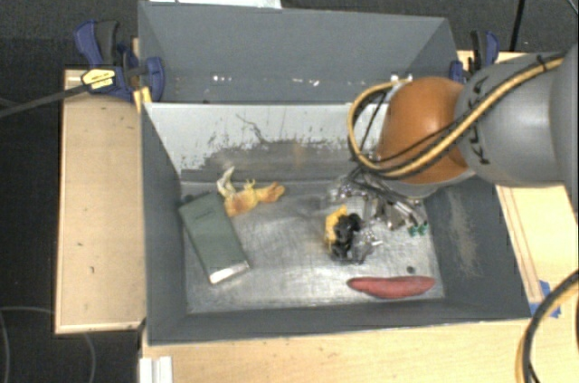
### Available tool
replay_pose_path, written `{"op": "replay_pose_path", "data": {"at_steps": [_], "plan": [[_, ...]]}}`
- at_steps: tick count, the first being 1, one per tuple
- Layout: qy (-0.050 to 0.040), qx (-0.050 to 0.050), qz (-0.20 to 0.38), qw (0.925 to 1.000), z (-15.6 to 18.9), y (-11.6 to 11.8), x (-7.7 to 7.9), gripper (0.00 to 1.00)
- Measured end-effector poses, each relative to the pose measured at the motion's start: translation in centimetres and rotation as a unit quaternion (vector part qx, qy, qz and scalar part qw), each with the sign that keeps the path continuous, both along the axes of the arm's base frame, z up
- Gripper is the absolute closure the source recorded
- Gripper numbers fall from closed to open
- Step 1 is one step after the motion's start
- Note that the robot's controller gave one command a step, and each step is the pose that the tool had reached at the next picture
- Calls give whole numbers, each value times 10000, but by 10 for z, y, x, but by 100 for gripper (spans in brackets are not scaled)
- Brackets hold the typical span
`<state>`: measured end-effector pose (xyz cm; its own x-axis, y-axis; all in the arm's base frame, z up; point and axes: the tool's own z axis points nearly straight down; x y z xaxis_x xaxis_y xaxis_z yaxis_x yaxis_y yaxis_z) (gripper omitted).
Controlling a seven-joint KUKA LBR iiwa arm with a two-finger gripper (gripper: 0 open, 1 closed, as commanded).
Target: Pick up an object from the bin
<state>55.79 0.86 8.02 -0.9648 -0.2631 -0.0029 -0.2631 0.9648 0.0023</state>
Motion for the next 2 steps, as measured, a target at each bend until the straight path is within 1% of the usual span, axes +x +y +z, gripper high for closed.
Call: {"op": "replay_pose_path", "data": {"at_steps": [1,2], "plan": [[5,-10,-278,9996,17,-5,-7,0],[-13,-14,123,9999,3,8,9,0]]}}
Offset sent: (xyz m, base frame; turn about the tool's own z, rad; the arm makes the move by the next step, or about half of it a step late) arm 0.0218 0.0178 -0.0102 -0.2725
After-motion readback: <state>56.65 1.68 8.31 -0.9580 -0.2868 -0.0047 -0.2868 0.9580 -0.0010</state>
